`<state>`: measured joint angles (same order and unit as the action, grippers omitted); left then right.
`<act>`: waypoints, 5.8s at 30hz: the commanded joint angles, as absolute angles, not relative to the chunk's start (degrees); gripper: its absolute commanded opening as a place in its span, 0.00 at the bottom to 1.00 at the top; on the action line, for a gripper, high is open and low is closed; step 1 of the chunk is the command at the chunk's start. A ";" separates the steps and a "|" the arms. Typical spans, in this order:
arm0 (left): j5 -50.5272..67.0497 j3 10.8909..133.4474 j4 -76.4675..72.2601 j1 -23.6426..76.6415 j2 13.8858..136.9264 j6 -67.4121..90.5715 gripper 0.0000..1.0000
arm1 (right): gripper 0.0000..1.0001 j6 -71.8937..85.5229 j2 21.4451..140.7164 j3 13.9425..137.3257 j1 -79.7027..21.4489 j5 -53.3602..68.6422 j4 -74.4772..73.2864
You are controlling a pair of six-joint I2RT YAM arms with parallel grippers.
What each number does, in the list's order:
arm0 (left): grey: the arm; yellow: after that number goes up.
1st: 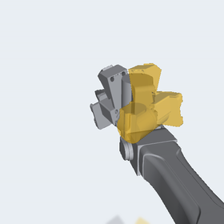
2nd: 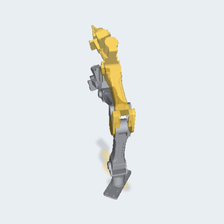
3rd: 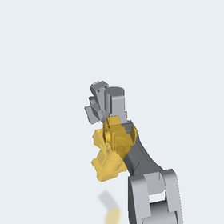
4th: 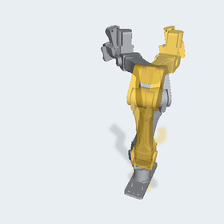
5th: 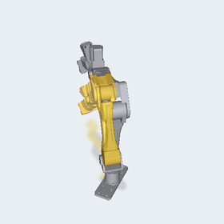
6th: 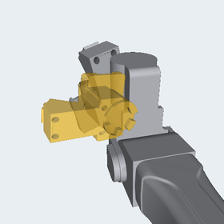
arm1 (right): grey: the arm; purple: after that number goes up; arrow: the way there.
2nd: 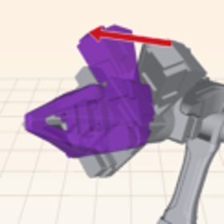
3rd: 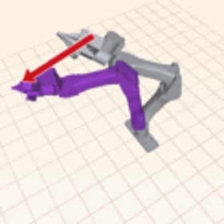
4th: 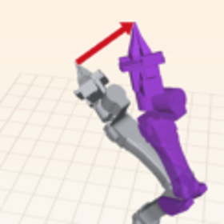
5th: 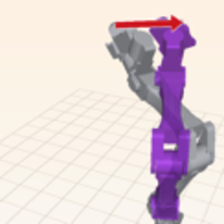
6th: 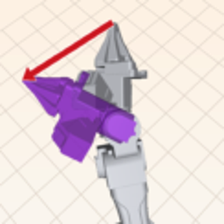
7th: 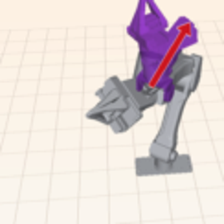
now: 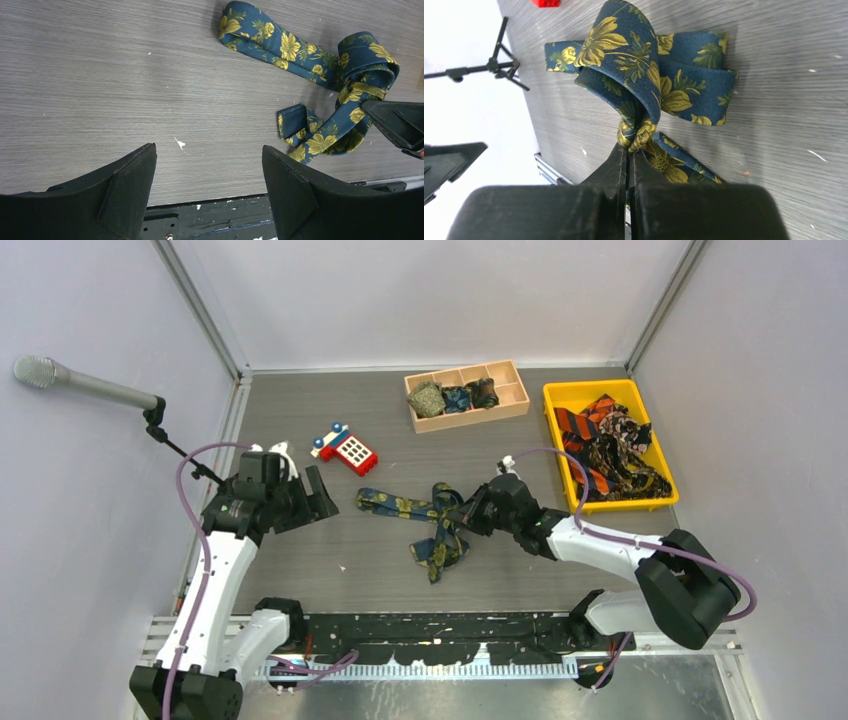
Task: Roll the ties
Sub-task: Place the tie at the center of the board.
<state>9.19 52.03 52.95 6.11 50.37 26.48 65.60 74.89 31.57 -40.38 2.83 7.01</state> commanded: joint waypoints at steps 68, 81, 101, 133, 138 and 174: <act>-2.63 31.51 -6.99 15.56 77.93 44.65 0.67 | 0.01 46.74 33.98 25.97 -40.76 -5.44 -32.22; -0.53 35.28 -4.56 15.58 77.74 43.99 0.11 | 0.01 46.08 38.05 29.17 -40.78 -3.28 -31.98; -7.06 53.05 42.06 -4.15 48.50 32.86 0.00 | 0.01 30.73 74.71 50.83 -33.18 27.66 -39.47; -1.48 49.17 47.62 -9.29 70.04 40.09 0.23 | 0.01 19.01 95.29 58.93 -31.11 18.81 -45.97; 3.10 49.40 46.29 -9.26 66.36 38.08 0.53 | 0.09 18.70 95.78 59.66 -31.11 18.61 -46.38; 10.67 65.64 40.54 42.60 81.16 13.47 0.64 | 0.34 57.89 72.44 47.97 -54.49 8.75 -29.12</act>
